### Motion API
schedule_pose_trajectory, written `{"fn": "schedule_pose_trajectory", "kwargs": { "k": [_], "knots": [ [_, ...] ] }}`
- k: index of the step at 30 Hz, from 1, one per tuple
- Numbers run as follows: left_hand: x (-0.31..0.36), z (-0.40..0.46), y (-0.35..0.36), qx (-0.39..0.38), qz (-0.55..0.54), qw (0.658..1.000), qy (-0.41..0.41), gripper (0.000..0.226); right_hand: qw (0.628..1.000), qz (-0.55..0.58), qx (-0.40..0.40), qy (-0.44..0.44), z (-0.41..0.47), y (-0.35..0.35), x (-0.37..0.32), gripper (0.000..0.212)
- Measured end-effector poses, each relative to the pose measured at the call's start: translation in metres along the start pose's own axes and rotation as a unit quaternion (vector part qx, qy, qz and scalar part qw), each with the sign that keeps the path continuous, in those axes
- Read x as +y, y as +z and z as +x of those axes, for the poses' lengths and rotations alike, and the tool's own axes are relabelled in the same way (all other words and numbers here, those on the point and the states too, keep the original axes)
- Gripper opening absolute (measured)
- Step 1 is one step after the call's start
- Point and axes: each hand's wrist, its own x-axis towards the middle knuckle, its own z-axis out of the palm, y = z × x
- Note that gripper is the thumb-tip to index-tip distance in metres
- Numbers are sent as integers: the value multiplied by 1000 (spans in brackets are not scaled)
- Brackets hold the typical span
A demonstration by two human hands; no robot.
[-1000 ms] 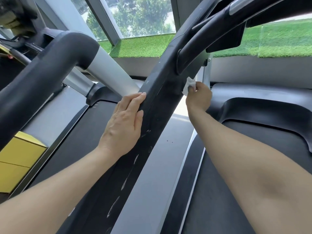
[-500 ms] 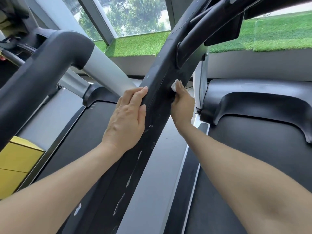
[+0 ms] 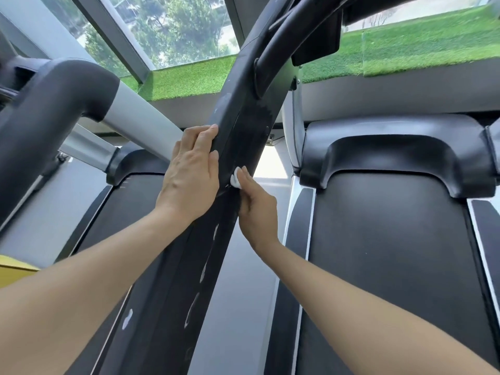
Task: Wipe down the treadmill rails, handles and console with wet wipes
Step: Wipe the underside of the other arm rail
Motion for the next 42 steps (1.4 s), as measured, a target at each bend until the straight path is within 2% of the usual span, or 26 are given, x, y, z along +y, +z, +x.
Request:
{"fn": "schedule_pose_trajectory", "kwargs": {
  "k": [3, 7, 10, 14, 20, 26, 28, 32, 35, 38, 42],
  "knots": [
    [-1, 0, -1, -1, -3, 1000, 0, 42, 999, 29, 27, 24, 5, -9, -1, 35],
    [0, 0, -1, -1, -7, 1000, -3, 42, 979, 6, 140, 148, 60, -24, 7, 37],
    [0, -1, -1, -1, -9, 1000, -7, 42, 972, -27, 117, 204, 98, -30, 17, 44],
    [1, -1, -1, 1, -12, 1000, -8, 42, 981, -63, 46, 179, 104, -19, 13, 52],
    [1, -1, -1, 2, -8, 1000, -6, 42, 992, 16, 61, 105, 20, 9, -1, 45],
    [3, -1, -1, -4, -10, 1000, -8, 42, 993, 80, 9, 90, -19, 2, -17, 41],
    [2, -1, -2, -4, -11, 1000, -9, 42, 989, 104, 18, 100, -8, -11, -21, 37],
    [1, -1, -2, -3, -15, 1000, -8, 41, 975, 126, 103, 149, 63, -28, -16, 35],
    [1, -1, -2, 1, -14, 1000, -8, 41, 973, 118, 101, 169, 97, -23, -11, 38],
    [1, -1, -1, 4, -14, 1000, -5, 41, 983, 77, 93, 141, 74, -6, -18, 42],
    [1, -1, -1, 5, -13, 1000, -6, 41, 989, 101, 69, 79, 4, 6, -24, 42]
  ]
}}
